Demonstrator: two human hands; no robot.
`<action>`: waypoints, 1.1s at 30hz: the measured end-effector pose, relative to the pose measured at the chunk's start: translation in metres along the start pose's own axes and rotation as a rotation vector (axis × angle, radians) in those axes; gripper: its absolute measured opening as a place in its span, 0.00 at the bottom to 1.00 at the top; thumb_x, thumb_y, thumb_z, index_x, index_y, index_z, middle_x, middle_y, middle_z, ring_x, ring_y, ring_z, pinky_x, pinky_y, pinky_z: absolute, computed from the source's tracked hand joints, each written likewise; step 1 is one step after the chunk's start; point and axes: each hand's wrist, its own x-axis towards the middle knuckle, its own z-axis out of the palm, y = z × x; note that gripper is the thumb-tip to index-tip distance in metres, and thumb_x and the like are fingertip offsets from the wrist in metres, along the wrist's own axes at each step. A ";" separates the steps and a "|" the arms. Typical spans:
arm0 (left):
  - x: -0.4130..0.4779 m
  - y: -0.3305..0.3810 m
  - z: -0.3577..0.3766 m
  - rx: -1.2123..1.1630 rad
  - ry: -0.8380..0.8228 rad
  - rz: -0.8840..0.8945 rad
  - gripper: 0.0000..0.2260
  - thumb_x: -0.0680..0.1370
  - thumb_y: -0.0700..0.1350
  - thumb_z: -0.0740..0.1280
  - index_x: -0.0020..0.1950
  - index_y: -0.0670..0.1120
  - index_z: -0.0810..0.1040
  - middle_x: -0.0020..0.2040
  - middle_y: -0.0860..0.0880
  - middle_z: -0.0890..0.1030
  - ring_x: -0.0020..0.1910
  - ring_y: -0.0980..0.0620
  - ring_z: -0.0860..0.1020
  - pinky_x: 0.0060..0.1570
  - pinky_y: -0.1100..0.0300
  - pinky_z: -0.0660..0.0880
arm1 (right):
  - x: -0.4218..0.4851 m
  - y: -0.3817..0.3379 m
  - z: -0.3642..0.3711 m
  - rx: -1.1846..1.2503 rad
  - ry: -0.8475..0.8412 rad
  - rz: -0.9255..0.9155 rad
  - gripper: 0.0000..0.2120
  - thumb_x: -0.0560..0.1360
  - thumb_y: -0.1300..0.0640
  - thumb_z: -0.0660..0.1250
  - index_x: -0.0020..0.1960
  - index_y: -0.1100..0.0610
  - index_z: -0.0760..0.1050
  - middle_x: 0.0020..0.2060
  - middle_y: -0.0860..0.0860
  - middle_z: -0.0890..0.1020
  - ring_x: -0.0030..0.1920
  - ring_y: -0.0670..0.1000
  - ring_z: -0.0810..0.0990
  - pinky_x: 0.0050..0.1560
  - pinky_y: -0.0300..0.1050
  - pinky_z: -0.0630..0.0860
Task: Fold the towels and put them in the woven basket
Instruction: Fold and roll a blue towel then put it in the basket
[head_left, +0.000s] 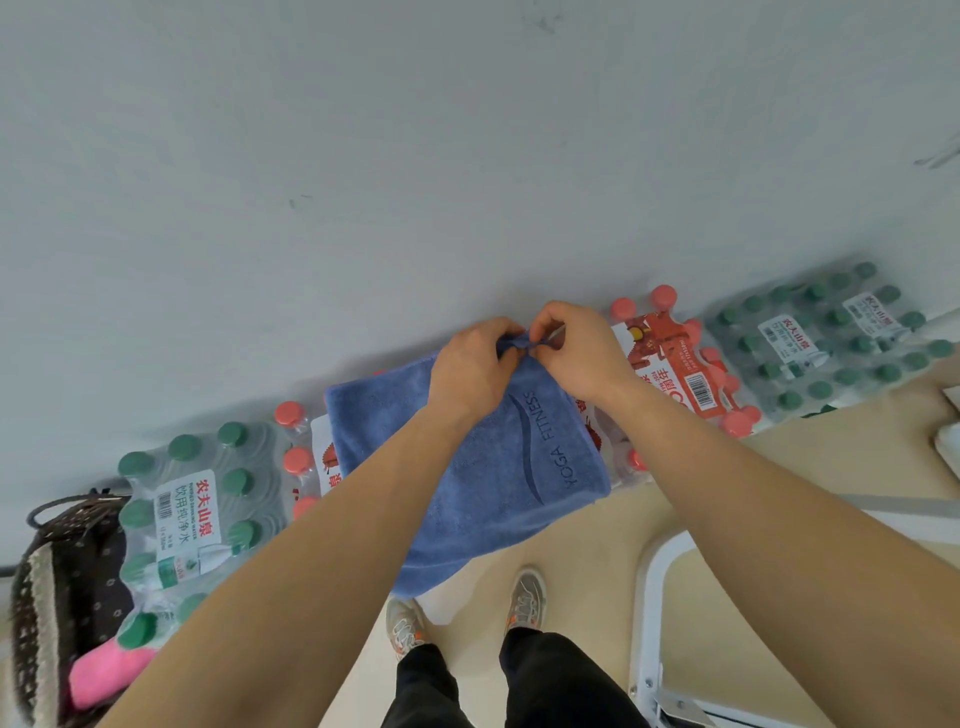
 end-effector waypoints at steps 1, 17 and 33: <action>-0.002 0.002 -0.001 -0.014 0.005 -0.011 0.09 0.77 0.46 0.65 0.55 0.54 0.80 0.48 0.56 0.82 0.46 0.54 0.79 0.46 0.53 0.78 | -0.003 -0.002 -0.002 0.014 0.008 0.004 0.13 0.71 0.66 0.70 0.40 0.48 0.76 0.37 0.46 0.81 0.33 0.43 0.76 0.35 0.35 0.70; -0.005 0.011 -0.012 -0.332 0.022 -0.120 0.05 0.76 0.43 0.72 0.50 0.46 0.85 0.45 0.55 0.85 0.43 0.62 0.80 0.44 0.71 0.74 | -0.019 -0.007 -0.013 0.177 0.096 0.122 0.08 0.70 0.65 0.72 0.40 0.52 0.80 0.38 0.48 0.84 0.38 0.42 0.82 0.36 0.29 0.74; -0.012 0.024 -0.020 -0.276 0.086 -0.099 0.02 0.74 0.46 0.74 0.45 0.49 0.83 0.40 0.57 0.83 0.38 0.65 0.77 0.41 0.71 0.72 | -0.013 -0.016 -0.014 0.259 -0.026 0.127 0.05 0.76 0.62 0.70 0.50 0.55 0.82 0.43 0.47 0.84 0.43 0.40 0.81 0.44 0.31 0.74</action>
